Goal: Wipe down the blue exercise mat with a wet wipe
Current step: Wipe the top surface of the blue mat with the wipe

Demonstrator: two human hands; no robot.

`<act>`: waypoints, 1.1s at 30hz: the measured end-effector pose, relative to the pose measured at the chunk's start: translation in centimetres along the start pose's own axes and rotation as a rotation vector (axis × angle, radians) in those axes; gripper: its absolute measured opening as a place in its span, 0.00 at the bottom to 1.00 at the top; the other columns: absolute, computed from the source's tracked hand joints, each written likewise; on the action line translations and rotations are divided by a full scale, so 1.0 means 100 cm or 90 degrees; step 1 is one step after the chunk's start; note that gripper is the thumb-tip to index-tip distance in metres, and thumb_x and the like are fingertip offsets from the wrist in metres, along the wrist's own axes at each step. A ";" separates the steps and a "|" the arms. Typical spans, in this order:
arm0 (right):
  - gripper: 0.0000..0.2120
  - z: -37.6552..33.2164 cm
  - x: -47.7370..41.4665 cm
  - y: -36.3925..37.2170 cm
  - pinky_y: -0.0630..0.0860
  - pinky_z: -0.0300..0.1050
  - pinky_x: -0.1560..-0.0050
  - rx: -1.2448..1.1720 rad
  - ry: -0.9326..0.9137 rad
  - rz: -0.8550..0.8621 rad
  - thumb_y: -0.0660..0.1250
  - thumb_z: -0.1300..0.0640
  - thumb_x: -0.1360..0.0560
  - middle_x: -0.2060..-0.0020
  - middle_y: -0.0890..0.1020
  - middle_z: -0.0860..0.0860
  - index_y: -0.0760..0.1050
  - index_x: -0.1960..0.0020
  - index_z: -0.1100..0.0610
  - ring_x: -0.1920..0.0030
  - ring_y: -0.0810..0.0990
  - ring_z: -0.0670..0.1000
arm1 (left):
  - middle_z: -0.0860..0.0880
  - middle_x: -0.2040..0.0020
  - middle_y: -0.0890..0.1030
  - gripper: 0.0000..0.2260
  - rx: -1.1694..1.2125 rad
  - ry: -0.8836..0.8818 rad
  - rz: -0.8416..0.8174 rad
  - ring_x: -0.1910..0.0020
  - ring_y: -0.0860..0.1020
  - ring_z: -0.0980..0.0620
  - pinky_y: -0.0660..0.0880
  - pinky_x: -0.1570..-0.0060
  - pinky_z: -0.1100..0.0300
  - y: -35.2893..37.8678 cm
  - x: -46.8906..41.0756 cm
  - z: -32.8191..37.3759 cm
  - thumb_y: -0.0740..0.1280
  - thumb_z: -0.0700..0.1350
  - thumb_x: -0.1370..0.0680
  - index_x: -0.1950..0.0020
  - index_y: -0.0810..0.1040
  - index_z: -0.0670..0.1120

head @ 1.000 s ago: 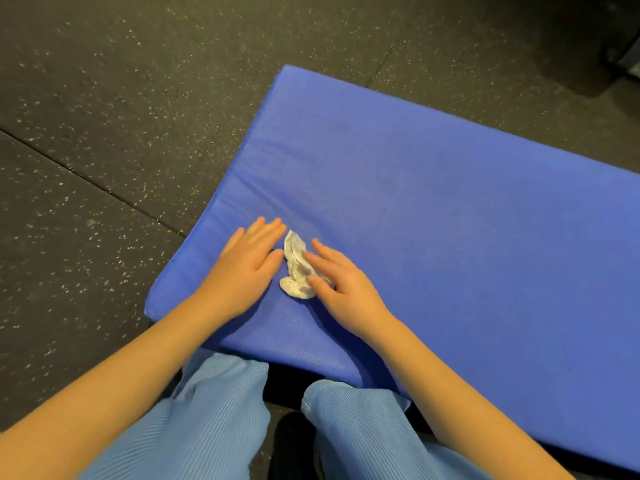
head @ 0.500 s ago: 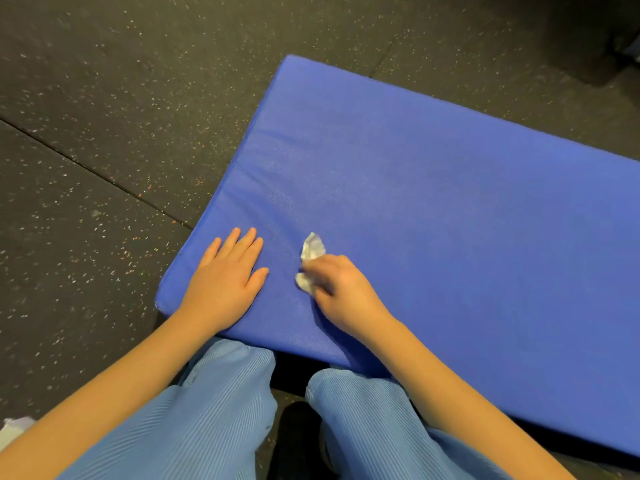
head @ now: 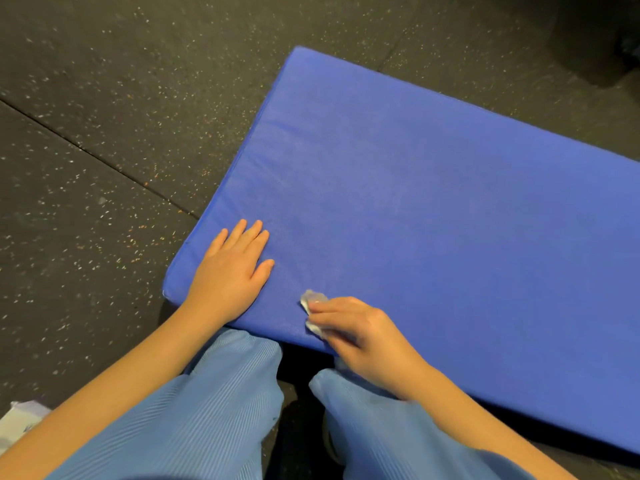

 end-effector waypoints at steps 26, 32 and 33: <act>0.22 0.003 -0.080 0.024 0.60 0.53 0.30 0.219 -0.101 -0.209 0.57 0.57 0.20 0.27 0.65 0.59 0.65 0.28 0.66 0.26 0.63 0.59 | 0.49 0.22 0.59 0.37 0.047 -0.071 0.009 0.22 0.53 0.48 0.47 0.26 0.50 -0.015 0.024 -0.041 0.41 0.64 0.28 0.25 0.64 0.48; 0.25 0.018 -0.137 0.033 0.66 0.56 0.34 0.254 0.029 -0.132 0.44 0.51 0.18 0.31 0.68 0.61 0.68 0.34 0.67 0.30 0.65 0.61 | 0.50 0.21 0.49 0.33 0.166 -0.160 -0.032 0.22 0.51 0.50 0.51 0.26 0.55 -0.015 0.035 -0.055 0.52 0.64 0.23 0.22 0.55 0.49; 0.23 0.010 -0.135 0.041 0.63 0.56 0.31 0.243 0.001 -0.153 0.48 0.53 0.19 0.29 0.66 0.62 0.68 0.33 0.67 0.28 0.62 0.61 | 0.49 0.21 0.49 0.31 0.186 -0.179 -0.025 0.23 0.52 0.50 0.52 0.27 0.56 -0.016 0.034 -0.053 0.57 0.59 0.20 0.21 0.54 0.47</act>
Point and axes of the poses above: each hand's wrist, its own x-axis away from the middle knuckle, its own y-axis out of the palm, z = x × y, the point moved 1 cm from there along -x, towards the middle knuckle
